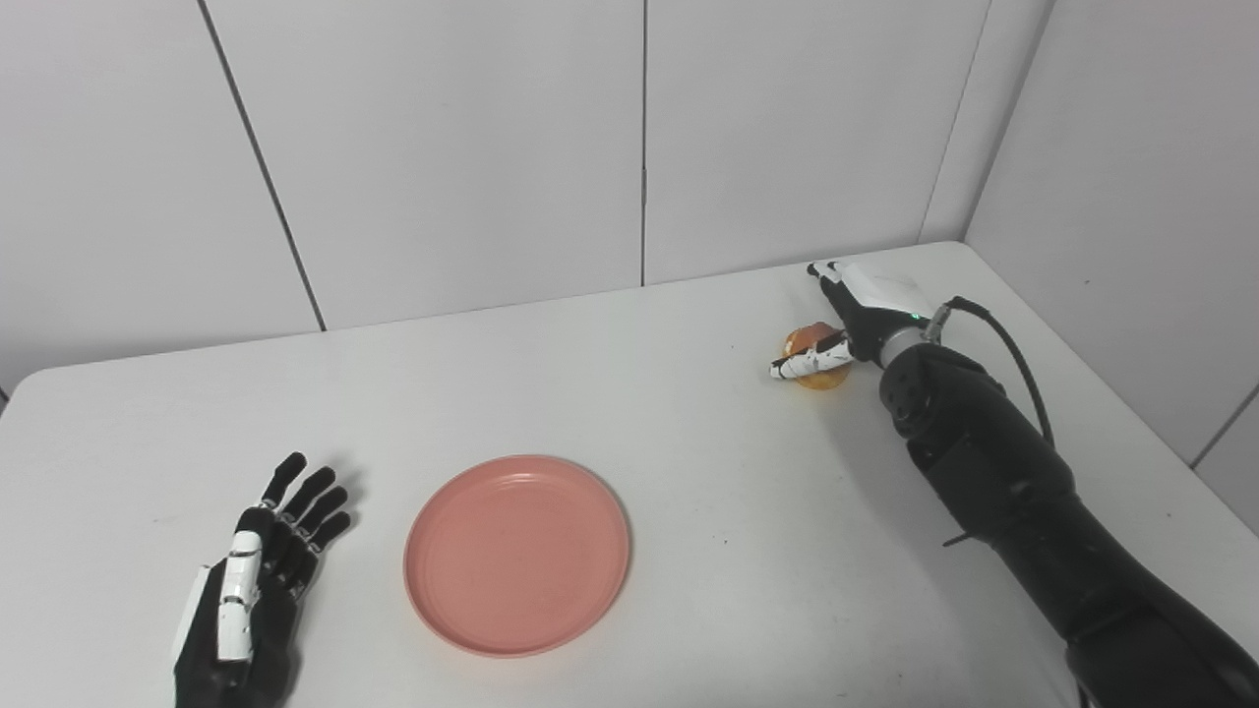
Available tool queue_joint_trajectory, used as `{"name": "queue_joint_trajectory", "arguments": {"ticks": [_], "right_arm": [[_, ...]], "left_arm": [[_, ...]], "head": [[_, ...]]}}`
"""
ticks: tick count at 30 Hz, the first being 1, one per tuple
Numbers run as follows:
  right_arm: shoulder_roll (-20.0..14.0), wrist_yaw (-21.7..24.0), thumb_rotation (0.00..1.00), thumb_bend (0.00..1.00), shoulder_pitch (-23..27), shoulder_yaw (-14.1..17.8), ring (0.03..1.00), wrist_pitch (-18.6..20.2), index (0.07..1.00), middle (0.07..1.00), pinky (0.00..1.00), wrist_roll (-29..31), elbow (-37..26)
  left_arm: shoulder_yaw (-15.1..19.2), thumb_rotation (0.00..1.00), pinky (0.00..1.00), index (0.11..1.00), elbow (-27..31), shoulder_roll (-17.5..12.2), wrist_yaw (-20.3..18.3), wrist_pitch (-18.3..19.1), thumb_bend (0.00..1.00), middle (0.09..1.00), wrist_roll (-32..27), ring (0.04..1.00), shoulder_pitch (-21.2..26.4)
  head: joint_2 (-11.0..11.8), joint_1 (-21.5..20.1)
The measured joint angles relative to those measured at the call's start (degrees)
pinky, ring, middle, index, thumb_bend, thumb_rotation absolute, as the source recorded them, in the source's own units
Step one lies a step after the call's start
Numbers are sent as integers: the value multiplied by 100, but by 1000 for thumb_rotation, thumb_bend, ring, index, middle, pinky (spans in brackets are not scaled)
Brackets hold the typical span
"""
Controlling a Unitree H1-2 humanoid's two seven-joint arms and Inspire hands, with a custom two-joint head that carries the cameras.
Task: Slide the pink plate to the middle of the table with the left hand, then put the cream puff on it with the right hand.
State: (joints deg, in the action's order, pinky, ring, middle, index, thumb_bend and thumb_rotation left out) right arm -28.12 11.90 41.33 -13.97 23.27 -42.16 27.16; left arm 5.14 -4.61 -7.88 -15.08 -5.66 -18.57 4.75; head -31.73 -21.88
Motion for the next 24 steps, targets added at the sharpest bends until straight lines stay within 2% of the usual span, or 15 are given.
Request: {"name": "queue_joint_trajectory", "arguments": {"ticks": [6, 7, 10, 16, 24], "right_arm": [[0, -52, 434, 972, 81, -54, 885, 0, 936, 966, 729, 9, 266], [0, -53, 434, 968, 81, -63, 857, 0, 933, 958, 683, 15, 286], [0, -55, 428, 963, 93, -71, 825, 0, 933, 951, 626, 39, 379], [-2, 4, 400, 968, 97, -70, 841, 18, 934, 961, 644, 146, 433], [-7, 413, 375, 962, 96, -106, 886, 258, 940, 972, 716, 265, 125]], "left_arm": [[4, 1000, 869, 899, 26, -1, 3, 23, 478, 890, 2, 878, -8], [4, 1000, 870, 899, 31, -2, 4, 24, 474, 891, 2, 879, -11], [5, 1000, 869, 899, 34, -6, 4, 42, 477, 890, 2, 878, -12], [24, 1000, 872, 901, 111, -17, 4, 125, 477, 892, 1, 880, -61], [50, 1000, 870, 899, 147, -17, 7, 160, 468, 890, 2, 880, -96]], "head": [[-26, 17], [-35, 26], [-53, 35], [-70, 26], [-105, 26]]}}
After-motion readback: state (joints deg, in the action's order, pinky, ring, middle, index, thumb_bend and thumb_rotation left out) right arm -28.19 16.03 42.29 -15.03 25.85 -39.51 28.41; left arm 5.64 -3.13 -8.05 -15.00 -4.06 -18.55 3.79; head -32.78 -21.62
